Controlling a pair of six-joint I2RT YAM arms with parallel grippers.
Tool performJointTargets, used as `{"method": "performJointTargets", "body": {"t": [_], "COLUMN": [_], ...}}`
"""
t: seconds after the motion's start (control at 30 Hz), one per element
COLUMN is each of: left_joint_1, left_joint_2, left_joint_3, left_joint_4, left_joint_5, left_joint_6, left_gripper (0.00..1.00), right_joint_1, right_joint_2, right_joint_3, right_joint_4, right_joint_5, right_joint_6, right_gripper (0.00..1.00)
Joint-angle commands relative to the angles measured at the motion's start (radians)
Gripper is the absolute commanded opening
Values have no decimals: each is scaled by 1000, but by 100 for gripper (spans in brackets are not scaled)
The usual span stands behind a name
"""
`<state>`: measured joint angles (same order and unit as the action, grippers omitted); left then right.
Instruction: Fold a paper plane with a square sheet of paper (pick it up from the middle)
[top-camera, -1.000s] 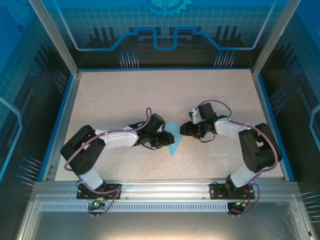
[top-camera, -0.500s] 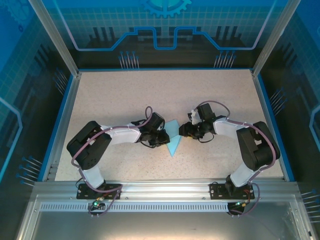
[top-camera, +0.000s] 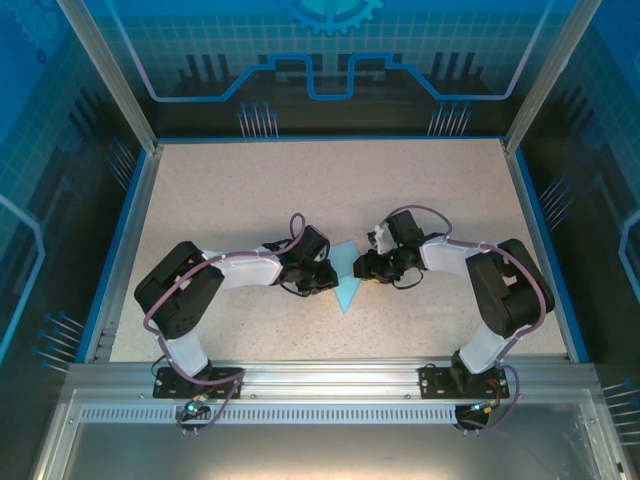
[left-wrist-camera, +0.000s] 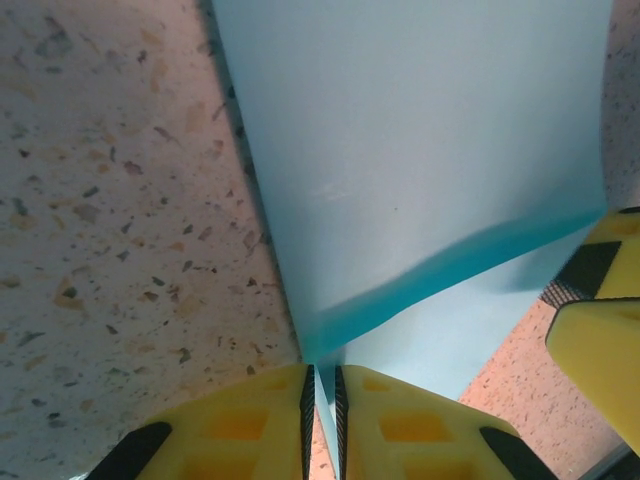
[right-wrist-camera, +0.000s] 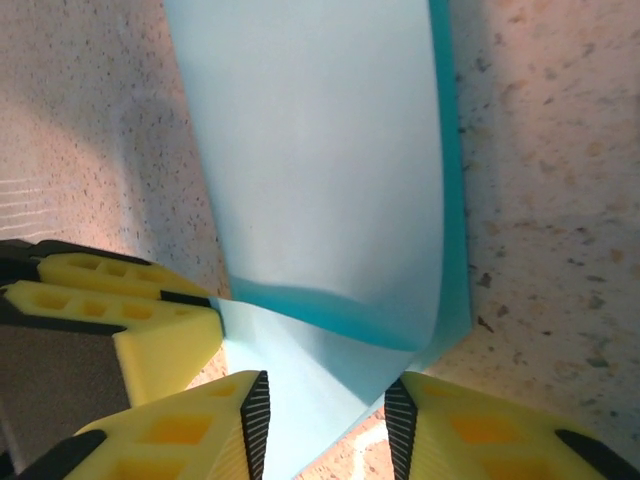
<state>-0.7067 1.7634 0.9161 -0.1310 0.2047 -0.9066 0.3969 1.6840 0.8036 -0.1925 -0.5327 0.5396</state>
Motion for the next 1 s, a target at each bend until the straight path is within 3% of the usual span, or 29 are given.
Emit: {"method": "performJointTargets", "body": {"t": [0.0, 0.3, 0.47, 0.63, 0.97], "left_joint_1": [9, 13, 18, 17, 21], "left_joint_2": [19, 13, -30, -113, -337], "left_joint_3": [27, 20, 14, 1, -46], "left_joint_4": [-35, -40, -53, -87, -122], "left_joint_5": [-13, -16, -32, -74, -209], "left_joint_6": [21, 23, 29, 54, 130], "left_gripper": [18, 18, 23, 37, 68], "right_joint_1": [22, 35, 36, 43, 116], "right_joint_2": [30, 64, 70, -50, -282], "right_joint_3": [26, 24, 26, 28, 125], "right_joint_4": [4, 66, 76, 46, -125], "right_joint_5": [-45, -76, -37, 80, 347], "right_joint_6": [-12, 11, 34, 89, 203], "right_gripper": [34, 29, 11, 2, 1]}}
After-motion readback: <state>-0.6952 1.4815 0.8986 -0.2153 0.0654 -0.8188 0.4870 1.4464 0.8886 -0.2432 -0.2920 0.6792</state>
